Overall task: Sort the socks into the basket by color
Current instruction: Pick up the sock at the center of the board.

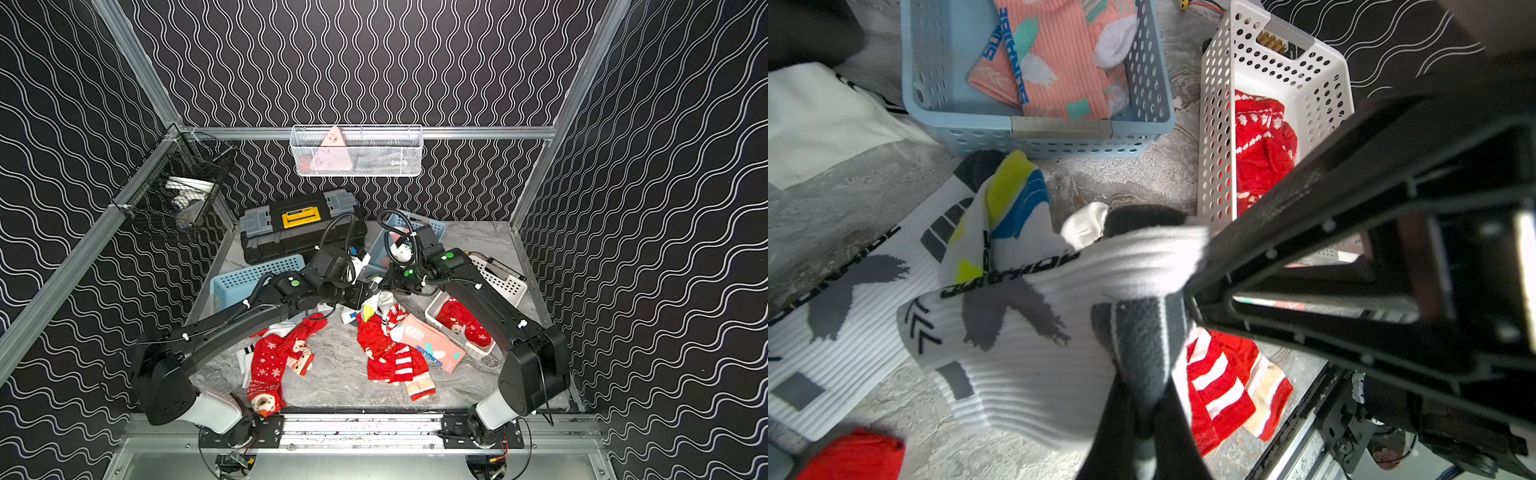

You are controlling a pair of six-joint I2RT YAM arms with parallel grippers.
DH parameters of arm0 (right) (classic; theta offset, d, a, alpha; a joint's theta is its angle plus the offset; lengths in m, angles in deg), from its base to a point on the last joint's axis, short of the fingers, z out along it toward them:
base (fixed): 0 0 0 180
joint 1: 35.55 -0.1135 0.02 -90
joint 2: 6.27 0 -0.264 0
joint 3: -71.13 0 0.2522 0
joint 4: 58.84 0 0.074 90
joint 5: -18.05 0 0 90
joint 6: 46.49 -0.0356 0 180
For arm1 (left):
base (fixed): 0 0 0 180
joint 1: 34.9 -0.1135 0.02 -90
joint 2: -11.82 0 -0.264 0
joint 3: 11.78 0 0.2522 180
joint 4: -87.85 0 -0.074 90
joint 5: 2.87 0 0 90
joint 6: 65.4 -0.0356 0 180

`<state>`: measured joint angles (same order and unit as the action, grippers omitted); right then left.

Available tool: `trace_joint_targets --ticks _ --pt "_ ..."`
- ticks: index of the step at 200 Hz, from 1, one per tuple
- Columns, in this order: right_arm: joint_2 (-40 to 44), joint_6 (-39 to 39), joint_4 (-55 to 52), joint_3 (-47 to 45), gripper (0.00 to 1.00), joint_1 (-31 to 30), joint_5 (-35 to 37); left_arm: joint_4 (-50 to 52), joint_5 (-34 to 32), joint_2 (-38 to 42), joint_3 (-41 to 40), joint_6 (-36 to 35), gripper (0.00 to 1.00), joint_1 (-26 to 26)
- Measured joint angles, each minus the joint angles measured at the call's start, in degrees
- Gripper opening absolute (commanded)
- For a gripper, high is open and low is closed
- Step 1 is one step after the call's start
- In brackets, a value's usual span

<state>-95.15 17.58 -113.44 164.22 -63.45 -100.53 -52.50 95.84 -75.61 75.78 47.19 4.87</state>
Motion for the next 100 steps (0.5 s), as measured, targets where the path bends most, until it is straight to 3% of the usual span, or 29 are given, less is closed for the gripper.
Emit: trace_joint_targets --ticks 11,30,41,70,83,91,100 --pt "-0.1 0.0 0.0 0.2 0.45 0.0 0.0 -0.2 0.0 0.0 -0.1 0.0 0.00 0.1" --pt "-0.8 0.0 0.5 0.6 0.47 0.0 -0.1 -0.3 0.1 0.0 -0.3 0.0 0.00 0.2" --pt "-1.1 0.0 0.7 0.6 0.40 0.0 -0.4 -0.3 0.1 0.1 -0.5 0.0 0.00 0.2" --pt "-2.4 -0.1 1.1 1.9 0.01 -0.1 -1.4 -0.5 0.0 0.3 -0.8 0.0 0.00 0.2" --pt "-2.4 -0.3 1.1 2.1 0.00 -0.1 -1.6 -0.5 0.0 0.3 -0.9 0.0 0.00 0.2" --pt "-2.3 -0.3 1.1 2.1 0.00 -0.2 -1.6 -0.5 0.0 0.4 -0.9 0.0 0.11 0.2" --pt "-2.0 -0.3 1.0 2.1 0.00 -0.2 -1.4 -0.5 0.0 0.5 -0.9 0.0 0.31 0.2"
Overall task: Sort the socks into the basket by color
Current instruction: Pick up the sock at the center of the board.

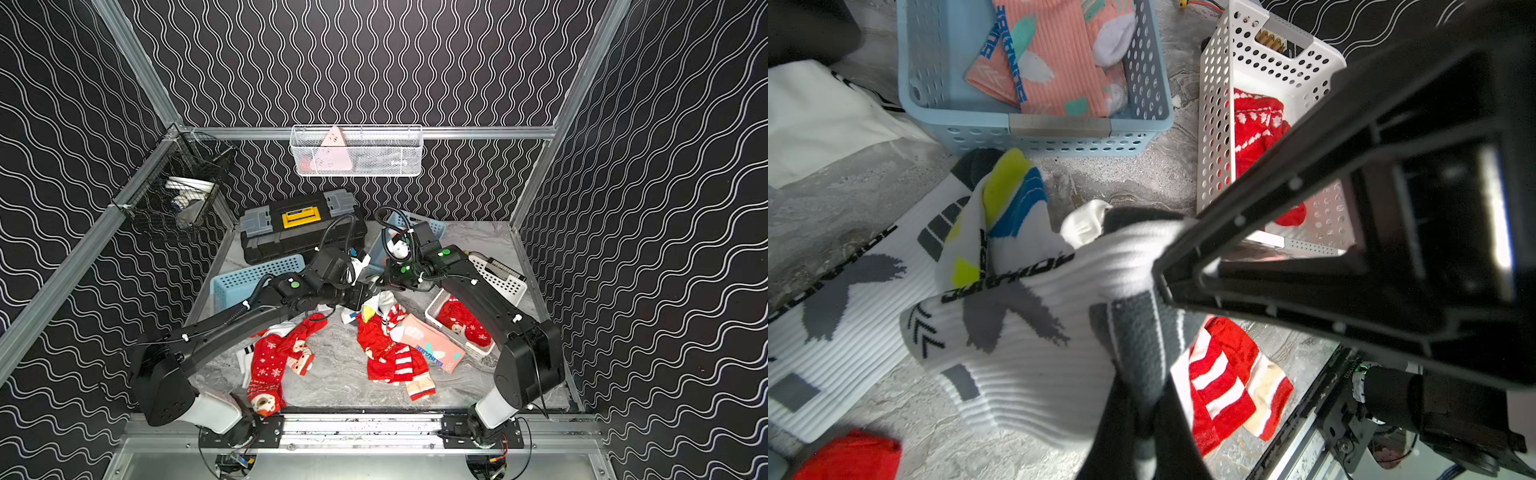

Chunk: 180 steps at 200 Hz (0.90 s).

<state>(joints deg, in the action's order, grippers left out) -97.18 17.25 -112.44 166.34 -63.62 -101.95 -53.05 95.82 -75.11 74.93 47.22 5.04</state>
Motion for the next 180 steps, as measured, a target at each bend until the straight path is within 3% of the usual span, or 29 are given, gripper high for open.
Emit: trace_joint_targets --ticks 11,30,94,114,180 --pt "0.4 0.2 -0.5 0.2 0.00 0.0 0.4 0.0 0.0 0.2 0.0 0.0 0.47 0.0" --pt "1.7 0.3 -1.1 0.7 0.00 0.0 1.3 0.1 -0.7 1.2 0.0 0.1 0.57 0.0" --pt "3.2 0.3 -3.1 5.5 0.00 0.0 2.2 1.6 -3.5 6.2 0.0 -0.1 0.61 -0.1" --pt "3.2 0.1 -3.1 7.1 0.00 0.0 2.0 1.2 -3.6 6.5 -0.3 -0.2 0.73 0.0" --pt "2.1 -0.3 -3.2 10.5 0.00 -2.1 0.7 -0.6 -4.4 5.7 -0.2 -0.4 0.81 1.9"
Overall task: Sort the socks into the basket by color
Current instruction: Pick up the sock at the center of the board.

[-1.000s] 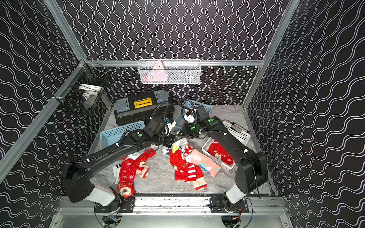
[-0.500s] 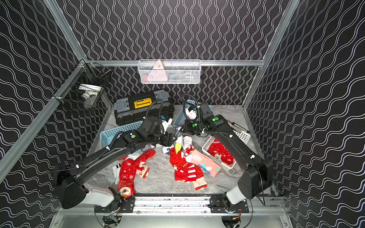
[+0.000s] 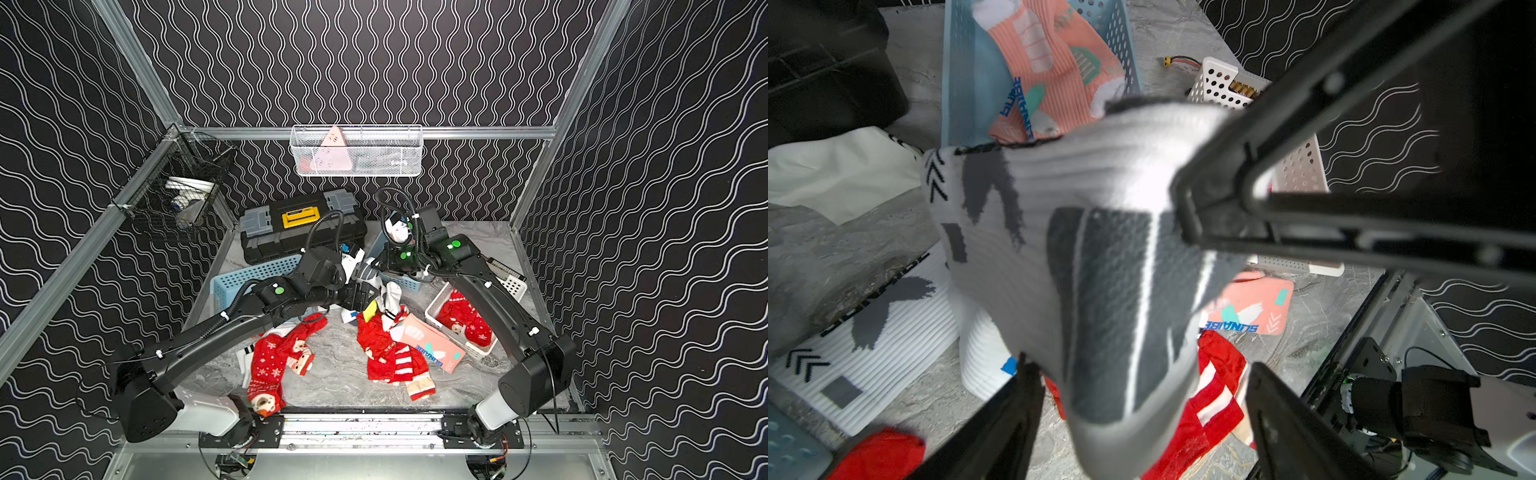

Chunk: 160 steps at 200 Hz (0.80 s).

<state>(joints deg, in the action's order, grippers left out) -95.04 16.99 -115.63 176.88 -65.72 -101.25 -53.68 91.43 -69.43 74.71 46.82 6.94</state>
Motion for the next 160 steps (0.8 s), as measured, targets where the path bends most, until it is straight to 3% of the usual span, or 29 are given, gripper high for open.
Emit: trace_joint_targets --ticks 27,35,52,73,80,94,119,145,160 --pt "0.0 0.0 0.0 0.3 0.00 -0.7 -0.2 -1.3 -1.6 -1.9 1.0 -0.3 0.72 0.5" --pt "0.0 0.0 -0.1 0.4 0.00 -0.9 -0.2 -1.4 -2.1 -2.1 1.0 -0.3 0.60 0.6" --pt "0.0 0.0 -0.2 0.6 0.00 -1.0 -0.3 -1.6 -3.2 -2.1 1.1 -0.6 0.25 0.6" --pt "0.1 0.0 -0.2 0.6 0.00 -1.0 -0.4 -1.7 -4.5 -1.8 1.2 -1.2 0.07 0.6" --pt "0.1 0.0 -0.2 0.6 0.08 -1.0 -0.5 -1.7 -4.9 -1.6 1.2 -1.2 0.04 0.6" --pt "0.0 0.0 -0.2 0.6 0.41 -1.0 -0.8 -1.2 -5.7 -0.9 1.3 -1.3 0.00 0.6" --pt "-0.1 0.0 -0.3 1.1 0.77 -1.0 -1.1 -0.1 -7.4 1.6 1.3 -1.4 0.00 0.5" --pt "-0.1 0.2 -0.5 2.1 0.99 -0.9 -1.0 2.8 -8.3 4.2 2.3 -1.7 0.00 -0.6" --pt "-0.2 0.2 -0.5 3.1 1.00 -0.5 -1.0 4.8 -8.9 5.5 3.3 -2.3 0.00 -1.9"
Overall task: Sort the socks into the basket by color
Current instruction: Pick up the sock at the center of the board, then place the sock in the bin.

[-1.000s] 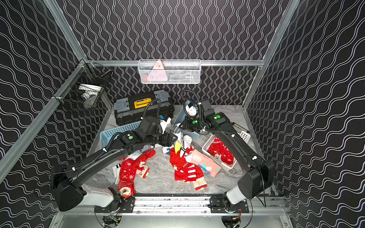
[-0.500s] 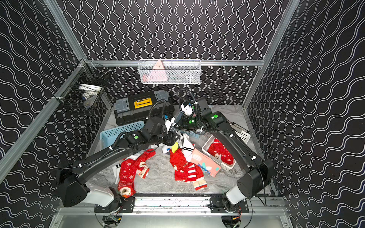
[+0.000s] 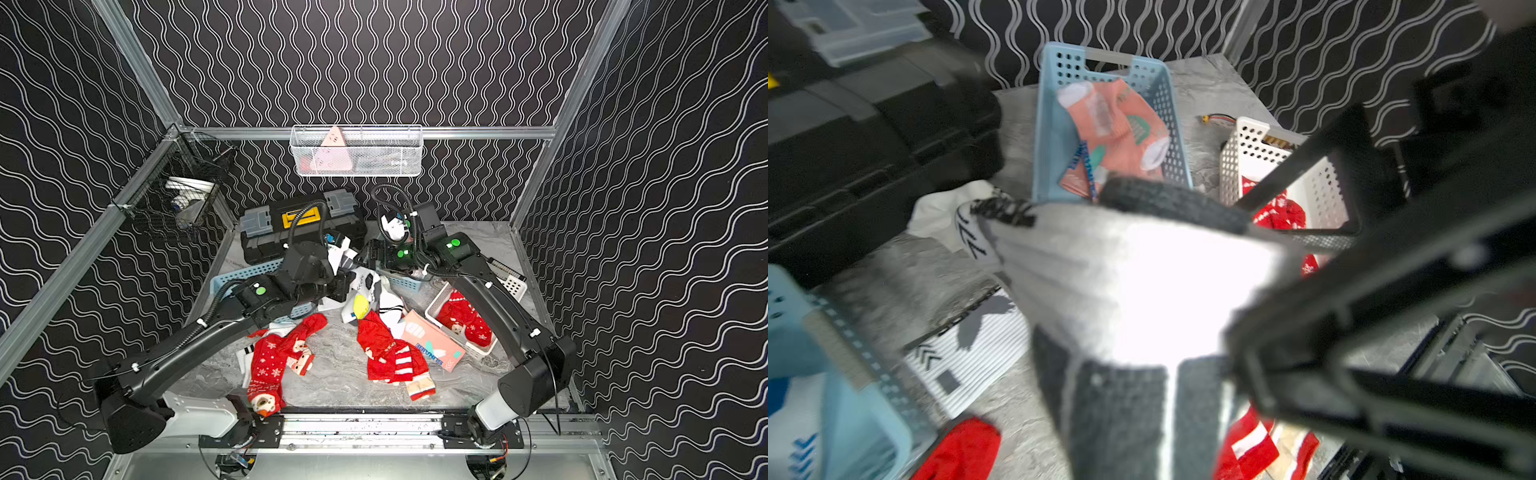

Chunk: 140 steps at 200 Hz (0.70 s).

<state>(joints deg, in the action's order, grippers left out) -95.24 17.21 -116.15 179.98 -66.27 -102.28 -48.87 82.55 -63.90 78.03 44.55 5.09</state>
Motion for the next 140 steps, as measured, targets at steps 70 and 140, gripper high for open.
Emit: trace_joint_targets --ticks 70,140 --pt "1.9 0.0 -1.0 -0.4 1.00 8.5 -0.3 12.3 -0.5 4.5 4.2 -1.9 0.00 -12.6" --pt "5.5 1.6 -5.7 -8.8 1.00 15.1 1.1 18.0 -3.7 4.3 3.8 -6.7 0.00 -29.3"
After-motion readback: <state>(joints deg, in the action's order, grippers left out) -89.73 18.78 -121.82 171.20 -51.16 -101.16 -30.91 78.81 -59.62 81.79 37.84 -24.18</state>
